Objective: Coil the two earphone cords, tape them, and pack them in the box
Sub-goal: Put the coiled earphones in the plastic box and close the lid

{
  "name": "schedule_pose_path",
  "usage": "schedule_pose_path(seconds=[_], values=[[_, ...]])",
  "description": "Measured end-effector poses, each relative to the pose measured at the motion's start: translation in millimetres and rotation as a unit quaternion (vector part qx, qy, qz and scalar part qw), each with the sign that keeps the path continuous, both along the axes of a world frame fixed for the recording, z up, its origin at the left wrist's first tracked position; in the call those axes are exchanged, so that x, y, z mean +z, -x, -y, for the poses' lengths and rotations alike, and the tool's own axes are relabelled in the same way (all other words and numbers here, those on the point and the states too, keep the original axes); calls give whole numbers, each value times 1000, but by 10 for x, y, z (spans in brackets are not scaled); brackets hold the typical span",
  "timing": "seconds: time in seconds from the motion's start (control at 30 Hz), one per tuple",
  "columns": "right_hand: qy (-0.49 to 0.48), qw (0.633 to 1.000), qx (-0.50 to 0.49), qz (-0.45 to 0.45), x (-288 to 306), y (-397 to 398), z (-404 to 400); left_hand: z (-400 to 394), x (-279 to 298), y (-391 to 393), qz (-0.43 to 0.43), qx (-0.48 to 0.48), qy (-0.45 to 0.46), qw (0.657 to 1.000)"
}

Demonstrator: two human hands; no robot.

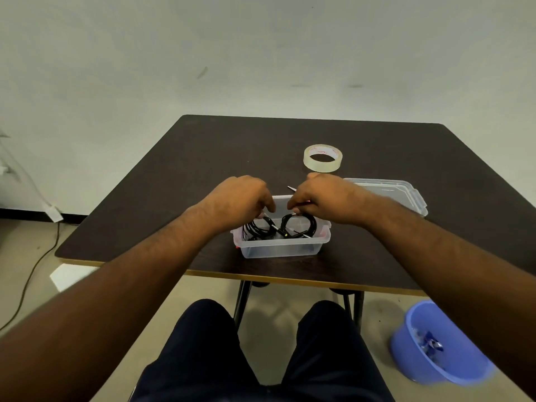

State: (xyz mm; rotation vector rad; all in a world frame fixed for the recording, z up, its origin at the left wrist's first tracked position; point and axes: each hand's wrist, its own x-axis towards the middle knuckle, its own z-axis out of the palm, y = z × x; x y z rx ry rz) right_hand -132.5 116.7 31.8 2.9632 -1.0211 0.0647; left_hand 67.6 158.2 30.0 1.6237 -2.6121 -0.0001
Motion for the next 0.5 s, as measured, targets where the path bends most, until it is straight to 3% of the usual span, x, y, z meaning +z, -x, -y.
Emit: schedule_pose_path(seconds=[0.17, 0.3, 0.4, 0.5], values=[[32, 995, 1, 90, -32, 74, 13, 51, 35, 53, -64, 17, -7, 998], [2, 980, -64, 188, 26, 408, 83, 130, 81, 164, -128, 2, -4, 992], [-9, 976, -159, 146, -59, 786, 171, 251, 96, 281, -152, -3, -3, 988], [-85, 966, -236, 68, -228, 1081, 192, 369, 73, 398, -175, -1, -18, 984]])
